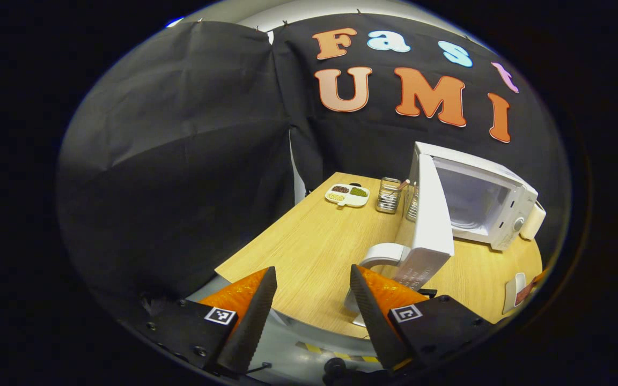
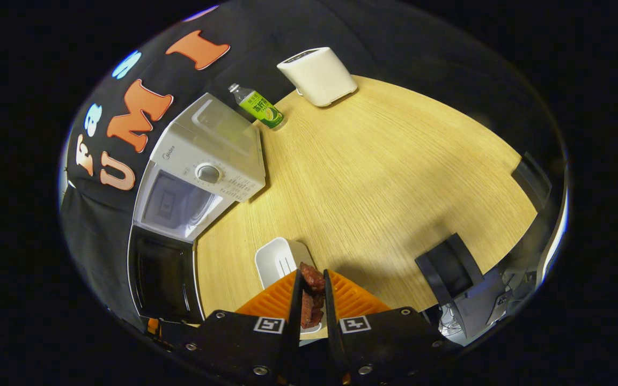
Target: Open the microwave oven with the left hand, put the food in, and close the microwave oven.
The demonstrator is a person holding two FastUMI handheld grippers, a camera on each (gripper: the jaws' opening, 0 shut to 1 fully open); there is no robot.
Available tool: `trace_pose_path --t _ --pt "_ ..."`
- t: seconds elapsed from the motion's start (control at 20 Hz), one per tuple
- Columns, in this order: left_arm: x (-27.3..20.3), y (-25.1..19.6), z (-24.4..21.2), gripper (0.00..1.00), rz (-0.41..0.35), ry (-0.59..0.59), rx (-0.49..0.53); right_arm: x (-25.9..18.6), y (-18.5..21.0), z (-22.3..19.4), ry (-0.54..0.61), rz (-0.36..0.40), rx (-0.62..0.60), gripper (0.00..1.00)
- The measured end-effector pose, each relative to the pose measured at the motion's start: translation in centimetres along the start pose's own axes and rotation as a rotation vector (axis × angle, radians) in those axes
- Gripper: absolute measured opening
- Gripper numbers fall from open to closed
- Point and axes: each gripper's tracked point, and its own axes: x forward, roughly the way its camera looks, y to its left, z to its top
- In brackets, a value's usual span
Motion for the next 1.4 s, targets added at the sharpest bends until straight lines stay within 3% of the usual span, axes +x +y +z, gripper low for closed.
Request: trace_pose_path --t 0.05,0.1,0.25,0.4,0.55,0.7,0.8,0.9,0.95,1.0,1.05,1.1,1.2,1.25,1.3,1.35,1.4 --pt "0.0 0.1 -0.2 0.9 -0.004 0.008 -0.003 0.1 0.2 0.0 -0.002 0.006 0.018 0.23" --pt "0.2 0.3 -0.2 0.9 -0.002 0.009 -0.011 -0.1 0.4 0.0 -0.002 0.009 0.027 0.17" --pt "0.5 0.9 0.5 0.89 0.001 -0.004 -0.013 -0.6 2.3 0.4 -0.002 0.037 0.024 0.13" --pt "1.4 1.1 0.7 0.84 0.007 0.0 0.08 -1.8 4.1 1.5 -0.031 0.039 -0.048 0.12" --pt "2.7 0.4 1.7 0.84 -0.013 -0.023 0.181 -2.9 7.0 3.4 -0.091 0.055 -0.113 0.11" --pt "4.1 0.6 1.8 0.88 -0.037 -0.022 0.184 -3.8 11.1 4.6 -0.148 0.097 -0.119 0.12" --pt "4.8 0.4 1.4 0.84 -0.073 -0.008 0.168 -3.7 14.4 5.0 -0.178 0.134 -0.121 0.12" --pt "5.6 0.1 1.2 0.84 -0.106 -0.003 0.192 -2.8 17.9 4.9 -0.198 0.17 -0.12 0.12" --pt "6.1 0.0 1.2 0.9 -0.118 -0.004 0.206 -2.0 19.7 5.0 -0.21 0.184 -0.114 0.12" --pt "6.6 0.1 1.0 0.84 -0.13 -0.003 0.213 -1.1 21.3 4.9 -0.221 0.196 -0.108 0.11" --pt "6.9 0.2 0.9 0.84 -0.143 -0.003 0.211 -0.3 22.8 4.9 -0.235 0.208 -0.096 0.11" --pt "7.1 0.3 0.8 0.9 -0.155 0.001 0.205 0.5 24.3 5.1 -0.256 0.219 -0.079 0.12" --pt "7.8 0.9 0.6 0.91 -0.167 0.012 0.202 2.2 26.9 5.6 -0.302 0.24 -0.046 0.12" --pt "8.2 1.3 0.5 0.84 -0.169 0.019 0.201 3.1 28.1 6.0 -0.325 0.245 -0.034 0.12" --pt "8.6 1.7 0.5 0.84 -0.172 0.022 0.2 3.9 28.8 6.1 -0.342 0.246 -0.021 0.11" --pt "9.1 2.0 0.8 0.91 -0.172 0.026 0.199 4.8 29.6 6.3 -0.354 0.249 -0.007 0.12" --pt "9.5 2.3 1.1 0.91 -0.172 0.027 0.196 5.7 30.2 6.4 -0.37 0.248 0.011 0.12"
